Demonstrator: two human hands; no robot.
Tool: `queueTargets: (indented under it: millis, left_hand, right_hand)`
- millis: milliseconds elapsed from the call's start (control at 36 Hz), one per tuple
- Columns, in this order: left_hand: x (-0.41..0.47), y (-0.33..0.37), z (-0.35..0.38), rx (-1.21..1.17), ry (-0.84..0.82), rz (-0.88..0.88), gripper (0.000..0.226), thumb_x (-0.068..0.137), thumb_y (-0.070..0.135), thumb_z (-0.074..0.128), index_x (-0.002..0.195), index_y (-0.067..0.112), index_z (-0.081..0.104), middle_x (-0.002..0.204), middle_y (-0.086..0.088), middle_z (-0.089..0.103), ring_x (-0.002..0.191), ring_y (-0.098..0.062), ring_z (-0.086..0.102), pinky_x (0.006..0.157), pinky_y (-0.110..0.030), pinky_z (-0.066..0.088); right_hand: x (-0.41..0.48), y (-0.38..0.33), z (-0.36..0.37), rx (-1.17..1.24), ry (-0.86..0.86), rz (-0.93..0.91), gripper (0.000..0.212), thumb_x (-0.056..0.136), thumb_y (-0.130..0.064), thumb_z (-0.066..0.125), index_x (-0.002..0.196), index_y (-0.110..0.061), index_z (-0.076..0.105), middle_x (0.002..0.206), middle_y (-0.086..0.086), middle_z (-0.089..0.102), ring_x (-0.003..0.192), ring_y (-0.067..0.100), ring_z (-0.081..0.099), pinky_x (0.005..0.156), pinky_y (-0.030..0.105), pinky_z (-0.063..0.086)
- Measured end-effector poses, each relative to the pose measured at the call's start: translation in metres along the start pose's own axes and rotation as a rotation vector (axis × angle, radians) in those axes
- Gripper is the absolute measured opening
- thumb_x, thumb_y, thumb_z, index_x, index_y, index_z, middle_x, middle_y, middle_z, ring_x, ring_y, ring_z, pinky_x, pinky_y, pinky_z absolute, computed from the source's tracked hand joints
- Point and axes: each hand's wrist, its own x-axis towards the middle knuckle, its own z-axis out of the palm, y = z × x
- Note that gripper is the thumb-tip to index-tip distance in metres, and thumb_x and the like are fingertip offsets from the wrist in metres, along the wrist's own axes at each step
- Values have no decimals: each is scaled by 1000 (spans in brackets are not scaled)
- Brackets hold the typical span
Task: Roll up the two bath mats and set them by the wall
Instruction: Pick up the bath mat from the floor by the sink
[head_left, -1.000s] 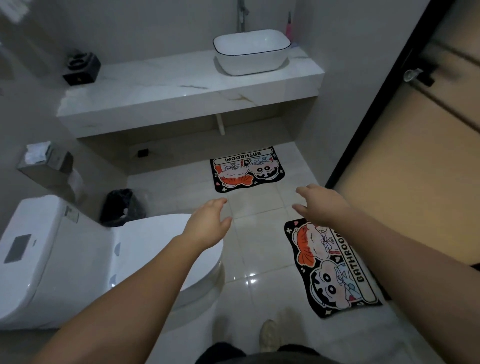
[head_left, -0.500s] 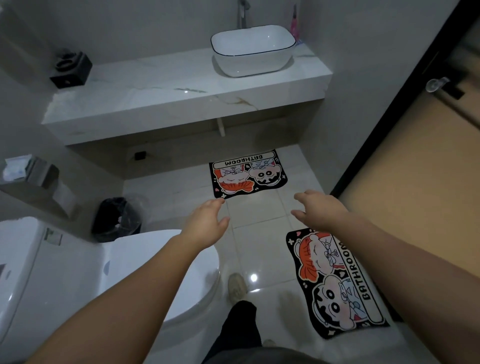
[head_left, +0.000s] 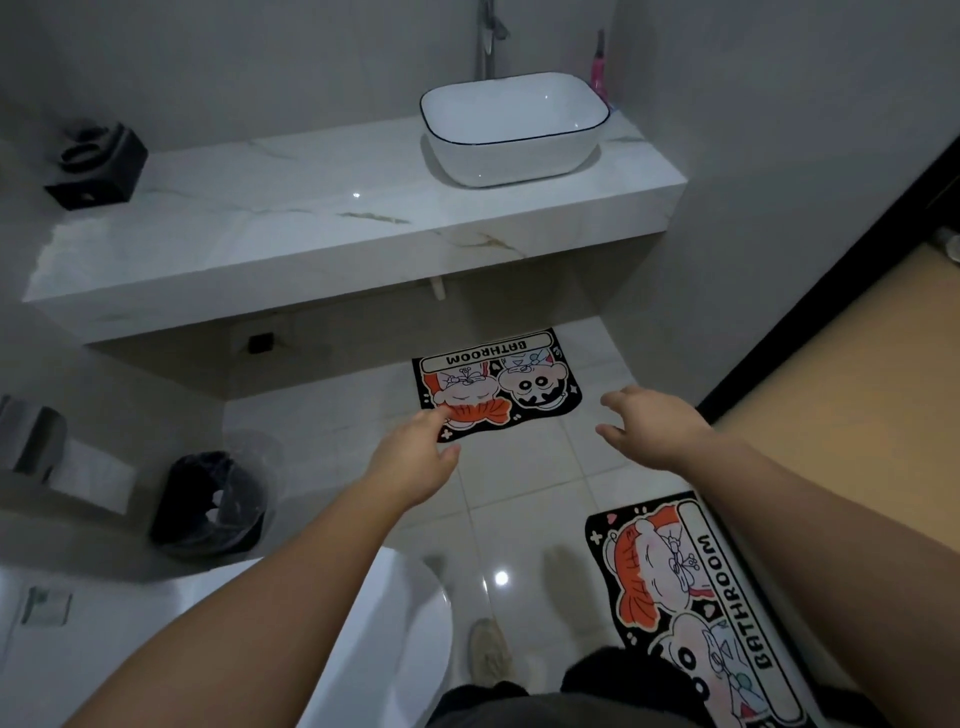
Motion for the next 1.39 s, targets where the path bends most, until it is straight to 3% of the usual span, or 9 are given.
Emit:
queueTargets:
  millis: [194,361,556,667,750,861,1028,1167,1389]
  left_hand:
    - [38,-8,-11,-3,8,19,52,93,29,52,141,17,38,141,-6,48,127,-26,46,104,-37,38]
    - [74,-12,-13,-29,-2,-9,54,92,29,51,143,16,36,143,-7,46,130,-26,43,108,-38,36]
    - [130,3,-18,-22,19,-64,53,92,27,52,142,15,38,143,-7,47,130,-24,44,107,-37,36]
    - [165,17,-22,-19,14,-112,55,92,29,52,143,15,37,144,-6,46,131,-24,43,108,-37,36]
    - [189,26,-24,-32,9,-143,53,92,28,53,141,15,39,140,-7,49,128,-24,46,106,-35,37]
    - [216,37,-25,-53,18,-175,42,91,23,54,132,13,48,131,-10,55,120,-26,51,99,-33,39]
    - [238,41,-27,-71,21,-234,51,92,25,54,140,13,40,138,-9,50,127,-25,46,105,-34,35]
    - [258,39,-37,-62,6,-256,52,92,27,53,141,15,39,141,-7,48,128,-25,46,107,-35,36]
    - [295,15,-51,-14,-51,-191,46,93,25,52,137,14,43,138,-9,51,125,-25,48,103,-34,37]
  right_hand:
    - [41,2,-2,-18,-45,7,43,94,-43,44,127,-17,50,124,8,56,108,27,56,86,41,49]
    - [86,11,-16,-25,-65,-23,44,94,-40,45,130,-16,50,129,10,55,113,29,55,91,41,48]
    - [157,34,-28,-3,-63,-66,37,92,-40,46,122,-18,54,122,9,59,108,28,56,82,37,47]
    - [197,49,-38,20,-92,-95,47,94,-37,46,137,-19,44,133,10,54,118,28,52,88,34,44]
    - [225,63,-47,32,-108,-100,46,94,-37,47,137,-20,44,134,9,53,120,28,51,91,35,43]
    - [259,80,-56,42,-140,-117,40,93,-38,47,128,-19,51,128,9,56,114,28,54,85,36,45]
    - [294,86,-62,69,-179,-149,33,92,-34,48,116,-13,56,117,10,60,101,26,57,80,34,48]
    - [317,79,-69,90,-210,-145,48,95,-34,47,139,-16,43,140,7,48,125,25,47,98,33,40]
    - [352,65,-67,107,-196,-111,42,95,-33,48,132,-13,50,133,9,54,118,26,52,96,34,44]
